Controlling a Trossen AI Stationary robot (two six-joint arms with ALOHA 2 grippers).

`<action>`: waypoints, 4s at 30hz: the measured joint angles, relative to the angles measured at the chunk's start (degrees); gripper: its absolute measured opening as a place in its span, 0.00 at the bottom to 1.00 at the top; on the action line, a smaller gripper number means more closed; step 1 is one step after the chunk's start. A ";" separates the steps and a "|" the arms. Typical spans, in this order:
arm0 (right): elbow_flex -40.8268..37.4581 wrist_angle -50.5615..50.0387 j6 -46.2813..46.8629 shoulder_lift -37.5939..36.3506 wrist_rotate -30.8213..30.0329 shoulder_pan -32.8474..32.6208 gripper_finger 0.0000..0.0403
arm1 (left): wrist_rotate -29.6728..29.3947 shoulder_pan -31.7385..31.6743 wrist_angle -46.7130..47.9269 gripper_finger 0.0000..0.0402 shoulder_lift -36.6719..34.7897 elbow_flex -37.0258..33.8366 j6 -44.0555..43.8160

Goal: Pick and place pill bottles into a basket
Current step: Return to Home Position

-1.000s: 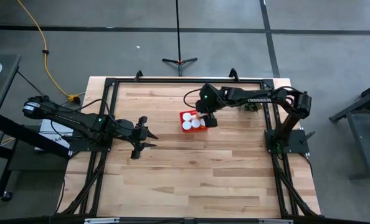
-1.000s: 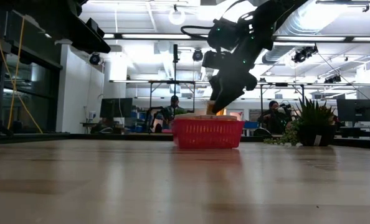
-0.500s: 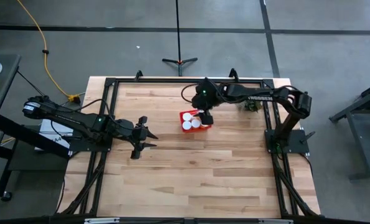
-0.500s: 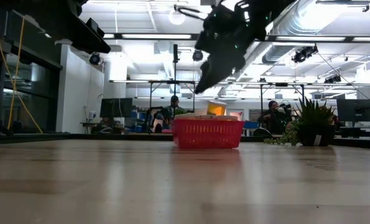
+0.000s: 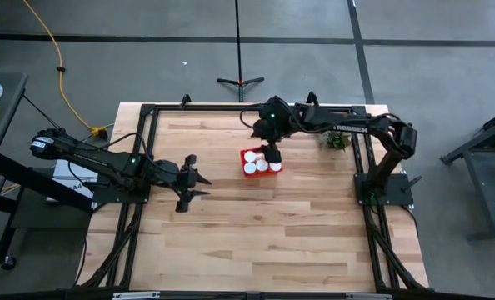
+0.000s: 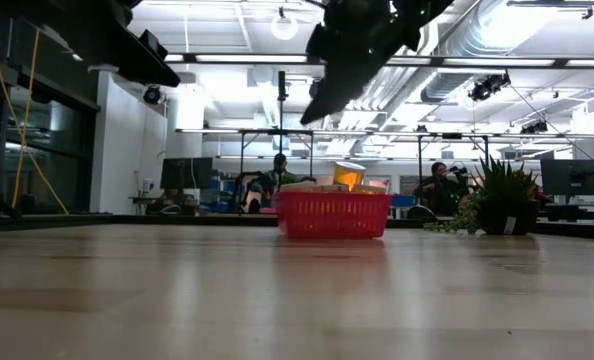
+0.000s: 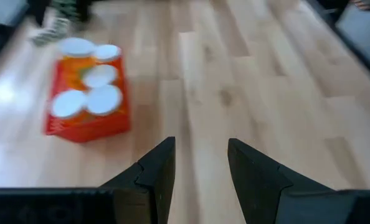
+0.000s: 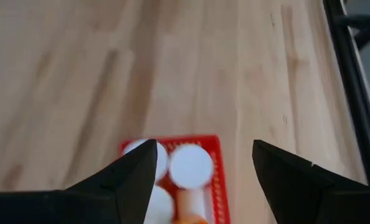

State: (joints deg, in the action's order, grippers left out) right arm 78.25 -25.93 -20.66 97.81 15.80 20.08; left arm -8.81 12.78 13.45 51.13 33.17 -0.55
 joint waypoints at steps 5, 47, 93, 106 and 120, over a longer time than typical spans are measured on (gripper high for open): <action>-3.67 6.96 1.56 -5.48 0.81 -3.62 0.61 | -6.95 -0.03 -4.64 0.45 -1.91 -2.08 1.98; -70.20 17.39 18.13 -97.25 -22.38 -16.57 0.00 | -6.56 -0.02 -19.52 0.05 -33.55 -26.06 9.42; -77.70 27.31 18.83 -96.40 -18.46 -9.11 0.01 | -9.68 -0.04 -16.85 0.08 -50.53 -32.46 9.28; -77.72 27.27 19.14 -96.38 -17.78 -9.16 0.02 | -9.42 -0.02 -16.81 0.16 -50.51 -32.48 10.53; -77.74 27.27 19.14 -96.38 -17.76 -9.18 0.00 | -9.60 -0.02 -16.81 0.17 -50.51 -32.52 10.77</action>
State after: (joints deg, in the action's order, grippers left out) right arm 0.51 1.34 -1.52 1.43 -1.96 10.90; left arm -18.40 12.75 -3.36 0.62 0.64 10.22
